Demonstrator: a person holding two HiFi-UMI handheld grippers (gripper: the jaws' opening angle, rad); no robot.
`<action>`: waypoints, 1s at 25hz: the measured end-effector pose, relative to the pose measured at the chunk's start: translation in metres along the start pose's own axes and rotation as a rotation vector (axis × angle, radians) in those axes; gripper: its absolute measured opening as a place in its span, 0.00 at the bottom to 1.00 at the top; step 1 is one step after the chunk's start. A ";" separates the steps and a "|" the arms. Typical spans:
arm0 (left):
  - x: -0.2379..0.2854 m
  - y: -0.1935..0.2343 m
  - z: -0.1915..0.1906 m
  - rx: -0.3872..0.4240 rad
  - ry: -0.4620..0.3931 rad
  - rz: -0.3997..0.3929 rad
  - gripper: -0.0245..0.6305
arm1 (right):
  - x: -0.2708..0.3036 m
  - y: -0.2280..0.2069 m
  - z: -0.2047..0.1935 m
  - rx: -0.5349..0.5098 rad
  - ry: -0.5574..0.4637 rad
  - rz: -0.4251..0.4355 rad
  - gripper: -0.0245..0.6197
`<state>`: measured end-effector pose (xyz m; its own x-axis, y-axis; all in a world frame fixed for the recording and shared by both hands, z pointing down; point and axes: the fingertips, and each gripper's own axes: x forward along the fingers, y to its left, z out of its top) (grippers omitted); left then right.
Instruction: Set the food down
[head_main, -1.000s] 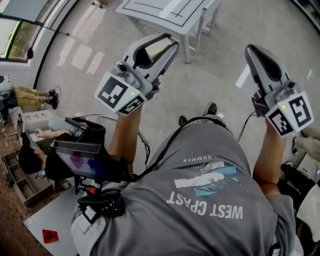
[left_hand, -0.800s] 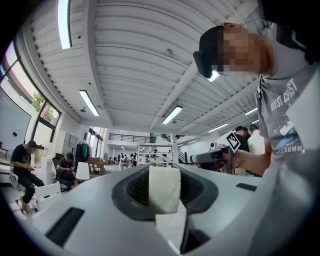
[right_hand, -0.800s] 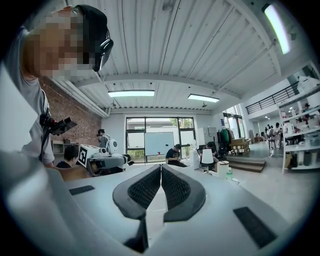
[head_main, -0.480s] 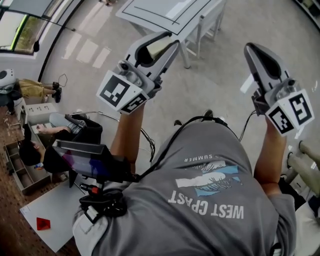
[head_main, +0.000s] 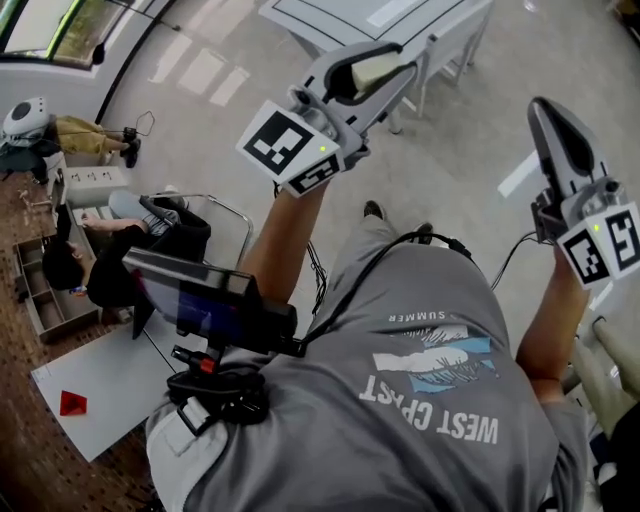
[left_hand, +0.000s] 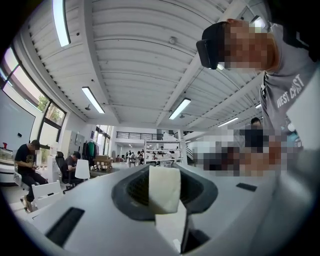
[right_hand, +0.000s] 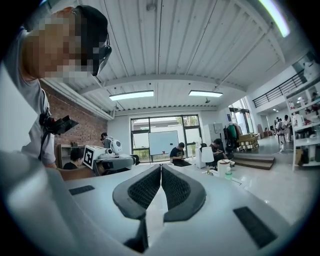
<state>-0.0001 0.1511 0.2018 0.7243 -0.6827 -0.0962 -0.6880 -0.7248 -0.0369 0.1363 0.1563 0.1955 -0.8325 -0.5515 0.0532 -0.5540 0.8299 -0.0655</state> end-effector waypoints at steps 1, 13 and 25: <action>-0.001 0.006 -0.002 -0.002 0.001 -0.001 0.19 | 0.006 0.000 -0.003 0.003 0.003 -0.001 0.05; -0.001 0.098 -0.018 -0.027 -0.003 -0.047 0.19 | 0.090 -0.013 0.000 -0.003 0.013 -0.059 0.05; 0.014 0.155 -0.023 -0.040 -0.005 -0.095 0.19 | 0.139 -0.027 0.003 -0.011 0.035 -0.098 0.05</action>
<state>-0.0956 0.0276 0.2177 0.7859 -0.6103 -0.0993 -0.6138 -0.7894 -0.0062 0.0351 0.0570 0.2021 -0.7734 -0.6270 0.0934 -0.6325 0.7731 -0.0474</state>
